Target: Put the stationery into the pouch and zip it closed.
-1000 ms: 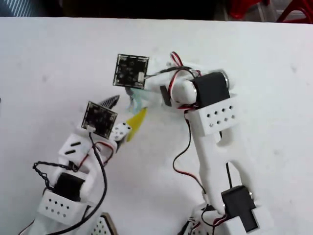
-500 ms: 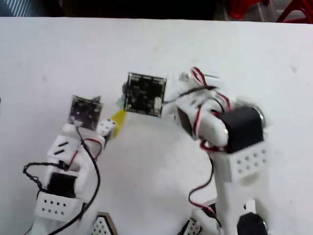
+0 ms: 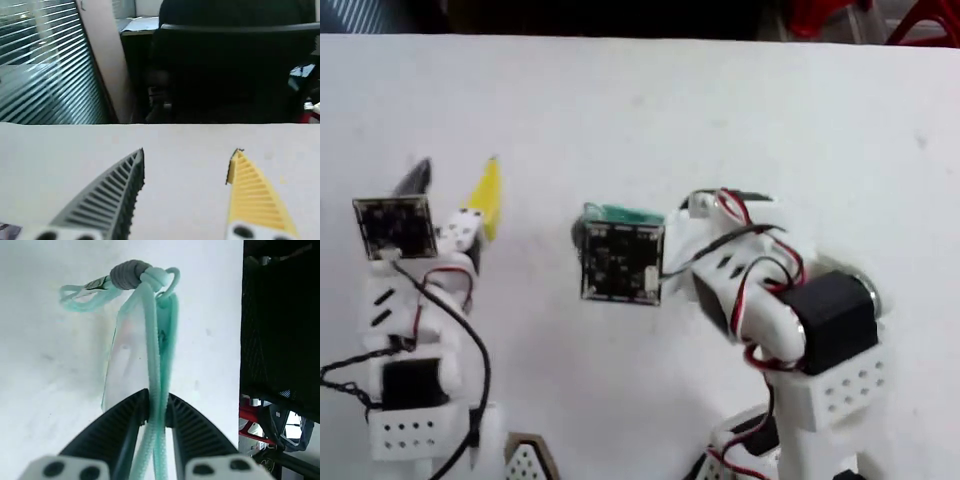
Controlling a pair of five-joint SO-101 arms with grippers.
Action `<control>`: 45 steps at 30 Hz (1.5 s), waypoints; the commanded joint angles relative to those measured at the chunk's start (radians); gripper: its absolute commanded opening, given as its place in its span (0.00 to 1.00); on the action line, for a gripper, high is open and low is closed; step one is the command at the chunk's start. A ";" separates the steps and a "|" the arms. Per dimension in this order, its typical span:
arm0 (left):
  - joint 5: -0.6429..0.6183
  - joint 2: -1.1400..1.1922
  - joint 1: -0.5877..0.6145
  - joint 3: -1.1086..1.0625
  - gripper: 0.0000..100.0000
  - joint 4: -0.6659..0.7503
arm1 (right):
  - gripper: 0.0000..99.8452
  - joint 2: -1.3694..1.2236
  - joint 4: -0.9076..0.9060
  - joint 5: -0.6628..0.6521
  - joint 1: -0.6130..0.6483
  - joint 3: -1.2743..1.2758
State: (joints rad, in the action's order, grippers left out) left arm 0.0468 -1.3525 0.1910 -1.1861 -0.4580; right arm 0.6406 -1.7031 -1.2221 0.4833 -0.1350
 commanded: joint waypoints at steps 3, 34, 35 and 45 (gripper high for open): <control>-0.035 -0.004 -0.260 -0.091 0.28 0.069 | 0.02 0.048 -0.016 -0.008 0.031 -0.012; -0.031 -0.453 -0.648 -0.086 0.28 -0.440 | 0.02 -0.147 0.054 0.014 0.076 -0.014; -0.031 -0.452 -0.648 -0.086 0.28 -0.430 | 0.02 -0.147 0.054 0.014 0.076 -0.014; -0.031 -0.458 -0.650 -0.074 0.28 -0.526 | 0.02 -0.150 0.105 0.074 0.074 -0.012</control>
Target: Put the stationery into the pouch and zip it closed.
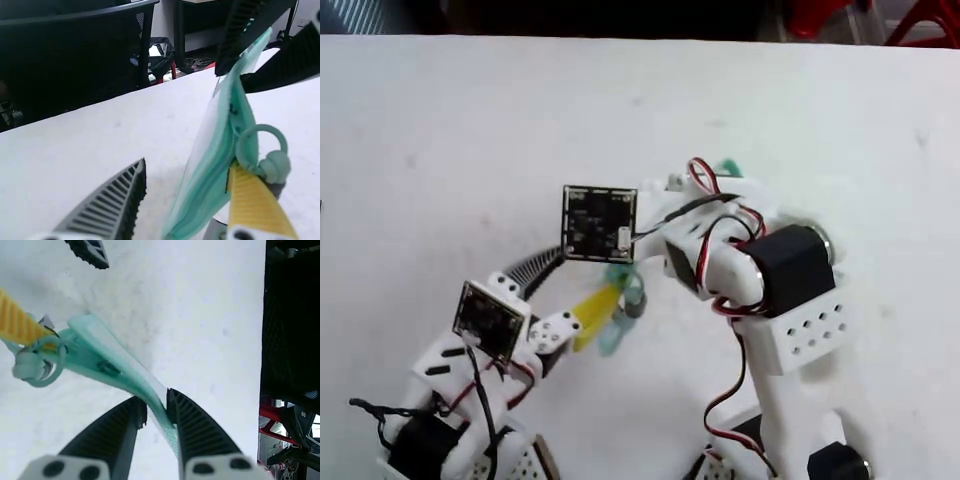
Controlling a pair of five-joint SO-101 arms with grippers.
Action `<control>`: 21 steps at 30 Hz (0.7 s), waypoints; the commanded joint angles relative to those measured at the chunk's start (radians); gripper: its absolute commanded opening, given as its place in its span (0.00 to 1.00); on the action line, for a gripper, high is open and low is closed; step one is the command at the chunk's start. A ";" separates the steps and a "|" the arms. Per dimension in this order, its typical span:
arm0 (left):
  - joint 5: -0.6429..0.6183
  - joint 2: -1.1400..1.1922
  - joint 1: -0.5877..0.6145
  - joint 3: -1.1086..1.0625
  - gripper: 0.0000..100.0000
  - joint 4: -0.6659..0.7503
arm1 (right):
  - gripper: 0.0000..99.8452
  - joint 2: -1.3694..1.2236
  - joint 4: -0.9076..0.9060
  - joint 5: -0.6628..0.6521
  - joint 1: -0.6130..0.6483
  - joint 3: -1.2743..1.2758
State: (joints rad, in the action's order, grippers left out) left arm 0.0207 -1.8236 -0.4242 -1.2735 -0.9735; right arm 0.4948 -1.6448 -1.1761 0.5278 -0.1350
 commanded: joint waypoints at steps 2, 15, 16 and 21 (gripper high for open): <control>-0.005 0.013 -0.035 0.015 0.28 -0.018 | 0.02 -0.004 0.065 0.031 0.024 -0.009; -0.002 -0.001 -0.025 0.008 0.28 -0.026 | 0.02 -0.094 0.074 0.031 0.022 -0.014; -0.002 -0.001 -0.025 -0.032 0.28 0.017 | 0.02 -0.094 0.076 0.031 0.025 -0.014; 0.037 -0.001 -0.025 -0.118 0.28 0.115 | 0.02 -0.101 0.077 0.031 0.016 -0.014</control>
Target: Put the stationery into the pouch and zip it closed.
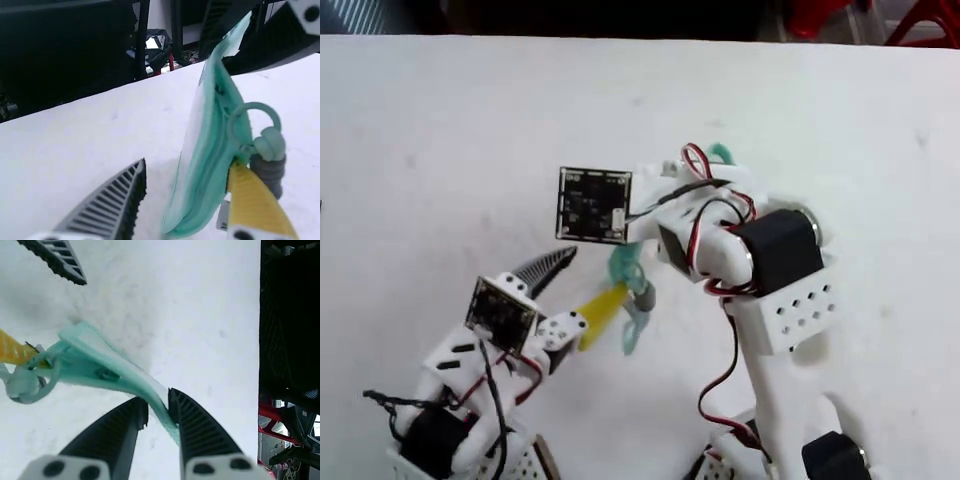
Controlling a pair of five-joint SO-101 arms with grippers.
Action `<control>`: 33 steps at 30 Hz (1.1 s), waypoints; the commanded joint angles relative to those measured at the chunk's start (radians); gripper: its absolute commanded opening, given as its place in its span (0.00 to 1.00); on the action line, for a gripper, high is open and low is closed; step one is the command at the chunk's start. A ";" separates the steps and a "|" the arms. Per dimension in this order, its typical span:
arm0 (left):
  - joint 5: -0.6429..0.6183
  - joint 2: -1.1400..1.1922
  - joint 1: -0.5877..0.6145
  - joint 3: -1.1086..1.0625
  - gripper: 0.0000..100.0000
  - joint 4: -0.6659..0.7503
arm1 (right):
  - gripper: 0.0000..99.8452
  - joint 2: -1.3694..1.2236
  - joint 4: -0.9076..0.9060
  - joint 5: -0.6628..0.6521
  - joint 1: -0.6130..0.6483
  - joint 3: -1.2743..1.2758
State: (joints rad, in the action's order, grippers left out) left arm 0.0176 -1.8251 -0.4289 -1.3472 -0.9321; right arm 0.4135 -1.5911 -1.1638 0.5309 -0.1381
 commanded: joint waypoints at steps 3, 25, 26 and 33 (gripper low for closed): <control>0.046 0.001 -0.021 -0.023 0.24 0.041 | 0.02 -0.024 0.036 0.018 -0.005 -0.011; 0.077 0.001 0.185 0.011 0.22 0.035 | 0.02 -0.022 0.021 0.014 -0.024 -0.009; 0.077 0.001 0.217 0.043 0.22 -0.005 | 0.02 -0.022 0.022 0.012 -0.024 -0.009; 0.222 0.001 0.366 0.203 0.22 -0.115 | 0.02 -0.022 0.024 0.011 -0.022 -0.009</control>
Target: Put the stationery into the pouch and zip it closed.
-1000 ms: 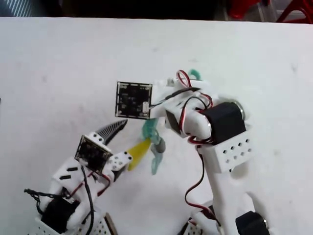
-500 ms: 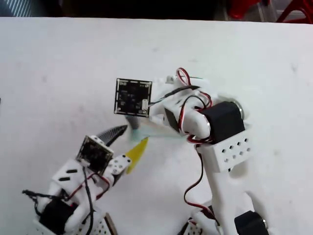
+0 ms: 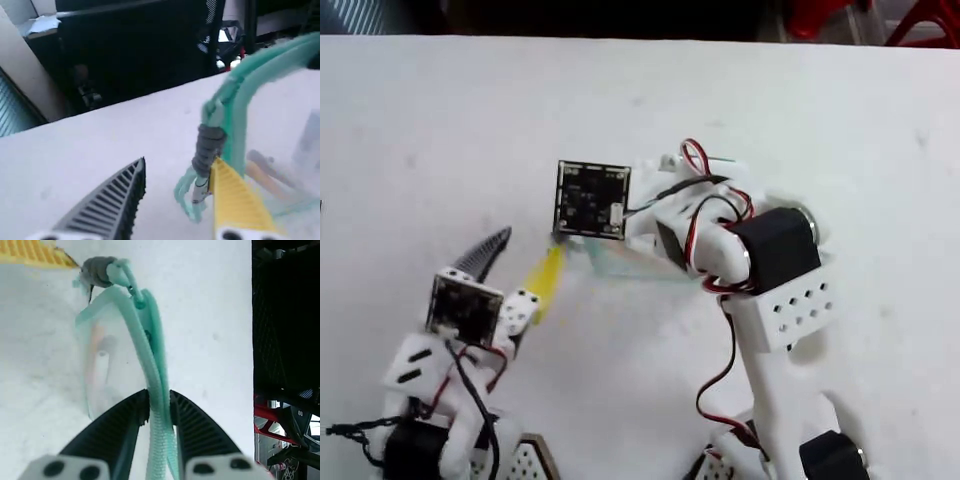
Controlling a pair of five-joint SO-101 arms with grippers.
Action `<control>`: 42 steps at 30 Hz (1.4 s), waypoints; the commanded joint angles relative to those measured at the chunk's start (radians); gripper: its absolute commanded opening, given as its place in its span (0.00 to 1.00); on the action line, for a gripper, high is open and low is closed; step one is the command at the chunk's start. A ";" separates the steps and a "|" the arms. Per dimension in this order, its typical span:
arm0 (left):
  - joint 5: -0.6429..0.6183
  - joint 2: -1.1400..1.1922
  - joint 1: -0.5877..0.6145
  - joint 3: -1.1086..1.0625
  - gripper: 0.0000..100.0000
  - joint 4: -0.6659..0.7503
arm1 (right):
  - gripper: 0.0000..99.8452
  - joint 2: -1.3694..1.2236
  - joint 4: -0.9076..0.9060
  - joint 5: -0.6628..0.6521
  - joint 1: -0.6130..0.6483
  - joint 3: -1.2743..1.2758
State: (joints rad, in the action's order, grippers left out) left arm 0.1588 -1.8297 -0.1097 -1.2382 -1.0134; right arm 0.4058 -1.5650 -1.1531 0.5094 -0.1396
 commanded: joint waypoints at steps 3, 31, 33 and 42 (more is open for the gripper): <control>0.100 0.005 0.050 0.170 0.22 -0.101 | 0.02 -0.015 -0.002 0.000 -0.002 -0.006; 0.091 0.004 -0.062 -0.054 0.22 0.095 | 0.02 -0.016 0.002 0.008 0.013 -0.008; 0.095 0.004 -0.116 -0.003 0.22 0.037 | 0.02 -0.016 0.002 0.008 0.013 -0.008; 0.126 0.004 -0.314 0.011 0.22 0.051 | 0.02 -0.008 -0.007 0.038 0.021 -0.003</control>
State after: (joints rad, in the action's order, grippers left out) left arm 0.2770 -1.8282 -0.3874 -1.2444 -1.0196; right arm 0.4074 -1.5789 -1.1531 0.5263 -0.1412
